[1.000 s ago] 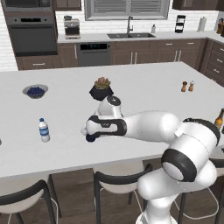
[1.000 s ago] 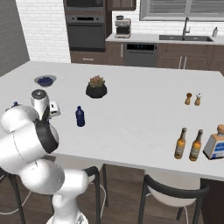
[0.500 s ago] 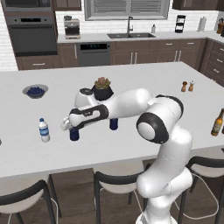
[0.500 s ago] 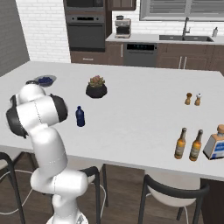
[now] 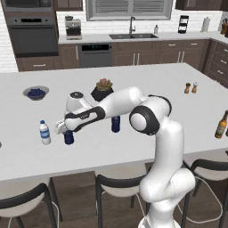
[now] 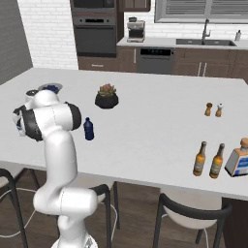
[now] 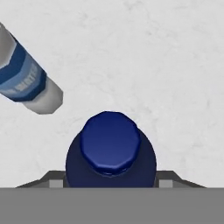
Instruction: Move the plastic bottles in the middle to the plastics group, and the glass bottles in the middle to the glass group.
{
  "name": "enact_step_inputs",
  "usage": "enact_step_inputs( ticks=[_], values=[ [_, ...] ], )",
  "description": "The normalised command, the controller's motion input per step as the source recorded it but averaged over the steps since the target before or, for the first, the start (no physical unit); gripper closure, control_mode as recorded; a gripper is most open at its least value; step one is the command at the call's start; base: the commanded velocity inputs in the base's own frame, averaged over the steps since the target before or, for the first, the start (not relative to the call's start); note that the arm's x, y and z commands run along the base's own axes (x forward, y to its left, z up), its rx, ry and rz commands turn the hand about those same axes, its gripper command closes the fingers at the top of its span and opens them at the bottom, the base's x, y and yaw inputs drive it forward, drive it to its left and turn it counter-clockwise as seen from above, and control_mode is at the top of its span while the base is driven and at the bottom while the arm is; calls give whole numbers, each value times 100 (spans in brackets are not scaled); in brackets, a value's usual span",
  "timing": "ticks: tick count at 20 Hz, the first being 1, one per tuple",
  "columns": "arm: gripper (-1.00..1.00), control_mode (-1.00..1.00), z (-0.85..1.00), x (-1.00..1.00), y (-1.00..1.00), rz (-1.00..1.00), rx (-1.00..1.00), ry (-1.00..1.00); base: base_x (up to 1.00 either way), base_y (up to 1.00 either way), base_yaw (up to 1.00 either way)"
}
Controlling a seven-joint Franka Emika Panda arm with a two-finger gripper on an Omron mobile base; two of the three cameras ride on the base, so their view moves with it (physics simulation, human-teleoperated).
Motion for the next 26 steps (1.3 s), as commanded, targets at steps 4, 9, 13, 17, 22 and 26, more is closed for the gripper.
enact_step_inputs(
  ticks=[4, 9, 13, 17, 22, 26],
  values=[
    [100, -100, -27, 34, 4, 5, 4, -4, 0, 0, 0],
    [100, -100, 0, 18, 8, 6, 7, -7, 0, 0, 0],
    [100, -100, -12, 0, 0, 4, 9, -14, 0, 0, 0],
    [100, -100, -37, -21, 0, 7, 12, -23, 0, 0, 0],
    [100, -100, -7, -7, 3, 7, 3, -8, 0, 0, 0],
    [100, -100, 4, 0, 10, 4, 1, 0, 0, 0, 0]
  ],
)
